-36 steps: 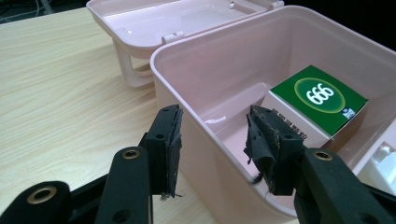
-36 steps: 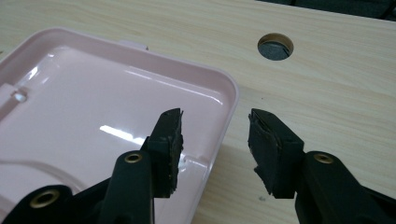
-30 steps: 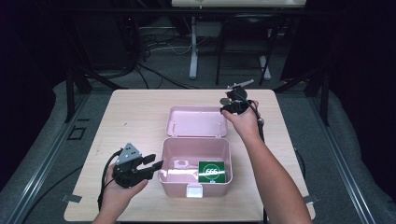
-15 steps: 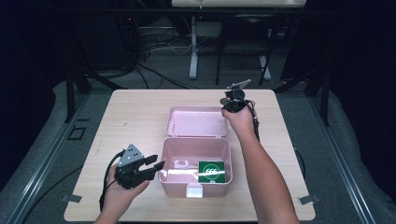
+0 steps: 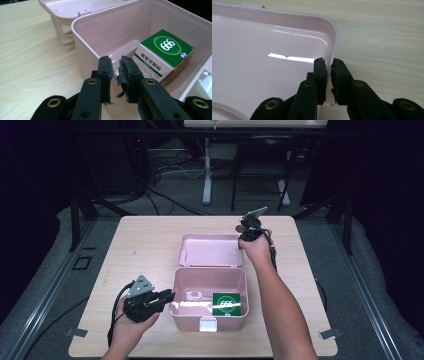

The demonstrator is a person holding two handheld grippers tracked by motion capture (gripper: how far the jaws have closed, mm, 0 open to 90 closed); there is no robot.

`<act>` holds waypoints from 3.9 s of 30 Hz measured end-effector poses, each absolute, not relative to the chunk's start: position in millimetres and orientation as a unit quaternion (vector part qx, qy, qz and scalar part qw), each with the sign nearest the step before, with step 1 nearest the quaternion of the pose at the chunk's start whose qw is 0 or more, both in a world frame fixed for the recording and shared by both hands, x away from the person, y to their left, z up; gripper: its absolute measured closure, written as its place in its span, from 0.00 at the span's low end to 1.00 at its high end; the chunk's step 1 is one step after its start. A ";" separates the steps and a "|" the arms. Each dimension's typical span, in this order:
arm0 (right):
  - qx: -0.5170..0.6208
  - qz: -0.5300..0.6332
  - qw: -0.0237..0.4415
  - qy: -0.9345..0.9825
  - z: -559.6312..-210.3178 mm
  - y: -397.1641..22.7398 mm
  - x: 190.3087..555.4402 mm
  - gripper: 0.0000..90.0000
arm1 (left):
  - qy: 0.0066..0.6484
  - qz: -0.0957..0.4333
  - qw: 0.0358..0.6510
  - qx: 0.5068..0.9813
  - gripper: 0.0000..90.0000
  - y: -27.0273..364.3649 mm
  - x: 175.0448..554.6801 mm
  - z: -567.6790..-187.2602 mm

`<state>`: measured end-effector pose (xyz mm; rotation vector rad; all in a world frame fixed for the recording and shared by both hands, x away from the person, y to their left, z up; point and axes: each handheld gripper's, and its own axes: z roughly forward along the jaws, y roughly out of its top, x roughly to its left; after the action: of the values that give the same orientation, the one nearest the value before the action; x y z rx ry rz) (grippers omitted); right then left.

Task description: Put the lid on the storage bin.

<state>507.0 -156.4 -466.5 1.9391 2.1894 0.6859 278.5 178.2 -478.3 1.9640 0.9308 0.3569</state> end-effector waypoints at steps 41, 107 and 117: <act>0.596 0.339 0.141 0.714 -400.8 -161.8 464.3 0.97 | 0.382 0.149 0.453 0.792 0.87 176.2 277.6 -478.7; 0.480 0.460 0.260 0.700 -390.1 -169.7 363.9 0.98 | 0.392 0.143 0.461 0.783 0.88 176.8 277.9 -479.9; 0.473 0.461 0.262 0.704 -391.4 -171.4 354.2 0.97 | 0.391 0.141 0.461 0.784 0.88 177.1 278.5 -479.6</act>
<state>354.2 -171.4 -391.4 1.2792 1.9035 1.2472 278.5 177.1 -479.6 1.9298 0.9617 0.3469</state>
